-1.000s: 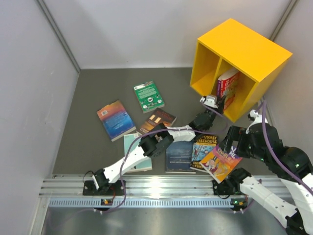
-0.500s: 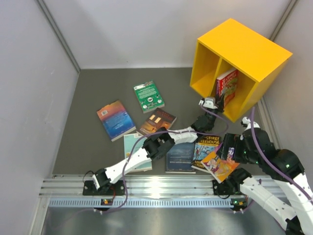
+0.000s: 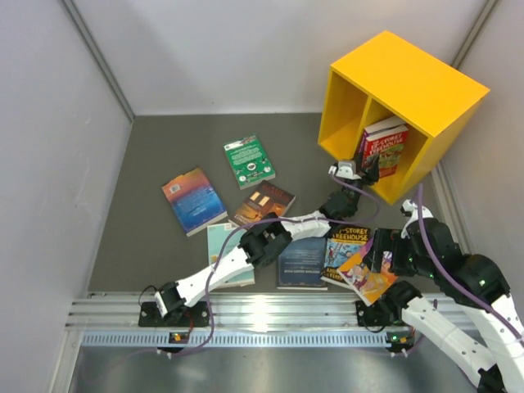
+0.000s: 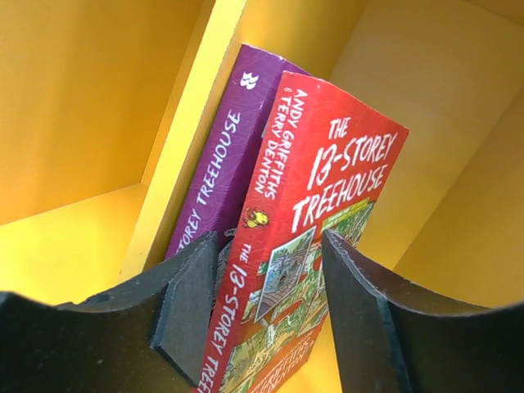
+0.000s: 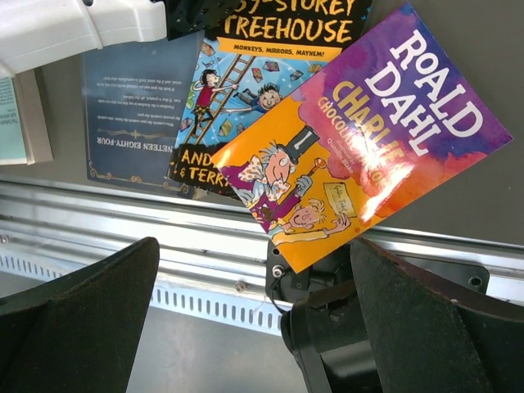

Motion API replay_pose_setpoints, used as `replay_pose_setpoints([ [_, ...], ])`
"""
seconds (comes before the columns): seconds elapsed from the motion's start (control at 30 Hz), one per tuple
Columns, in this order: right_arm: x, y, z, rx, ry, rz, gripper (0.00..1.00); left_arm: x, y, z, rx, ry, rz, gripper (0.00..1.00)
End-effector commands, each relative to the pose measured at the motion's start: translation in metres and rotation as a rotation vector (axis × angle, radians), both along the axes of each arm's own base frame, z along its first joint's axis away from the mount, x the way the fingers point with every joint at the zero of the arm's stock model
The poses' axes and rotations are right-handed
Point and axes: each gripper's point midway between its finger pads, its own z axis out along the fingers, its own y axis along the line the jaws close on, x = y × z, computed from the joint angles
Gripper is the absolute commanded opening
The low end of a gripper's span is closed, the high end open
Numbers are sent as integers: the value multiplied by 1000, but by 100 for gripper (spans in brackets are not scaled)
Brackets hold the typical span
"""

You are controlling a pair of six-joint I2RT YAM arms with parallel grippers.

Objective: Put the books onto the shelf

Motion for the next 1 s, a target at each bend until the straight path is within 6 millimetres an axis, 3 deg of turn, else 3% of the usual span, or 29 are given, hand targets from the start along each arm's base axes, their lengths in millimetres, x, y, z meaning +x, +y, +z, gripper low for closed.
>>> replay_pose_setpoints([
  [0.0,4,2,9,16,-50,18,100,3,10,-8,-20,0,23,60],
  [0.07,5,2,11,14,-56,18,99,-3,12,-12,0,4,21,60],
  [0.1,5,2,11,16,-59,16,100,-5,15,7,-19,-14,24,61],
  [0.13,5,2,11,17,-58,14,100,-8,16,-3,5,2,23,61],
  [0.2,6,3,12,25,-63,12,100,-13,19,16,-8,-18,25,61],
  [0.23,6,3,13,30,-64,7,100,-16,21,8,11,-8,28,62],
  [0.3,8,4,15,38,-70,5,100,-23,26,26,-8,-36,37,63],
  [0.33,8,5,15,45,-72,0,100,-27,30,24,-11,-36,42,63],
  [0.47,12,7,17,52,-81,-4,100,-34,38,46,-23,-44,26,65],
  [0.5,13,8,17,54,-80,-6,100,-38,40,61,-39,-56,20,66],
  [0.57,16,10,20,61,-90,-9,100,-42,45,62,-28,-54,19,66],
  [0.6,18,11,20,62,-90,-10,100,-45,53,80,-53,-60,28,68],
  [0.63,20,12,21,64,-94,-7,100,-48,59,68,-23,-34,33,68],
  [0.67,23,14,22,65,-97,-6,100,-53,70,93,-69,-47,33,69],
  [0.7,25,16,22,65,-95,-5,100,-57,76,98,-71,-41,32,69],
  [0.73,27,17,22,65,-96,-5,100,-60,86,81,-27,-5,38,71],
  [0.77,33,22,24,74,-105,1,100,-68,95,107,-58,-7,30,71],
  [0.8,34,27,23,89,-100,18,100,-70,101,108,-46,9,29,72],
  [0.83,38,32,21,96,-95,25,100,-76,108,93,9,43,23,73],
  [0.87,41,36,18,97,-82,32,100,-83,120,122,-29,47,17,74],
  [0.9,48,44,21,128,-94,40,100,-85,125,92,82,124,18,75],
  [0.93,51,48,17,131,-82,43,100,-88,130,90,113,154,17,76],
  [0.97,55,52,13,130,-65,41,100,-94,143,112,109,162,12,77],
])
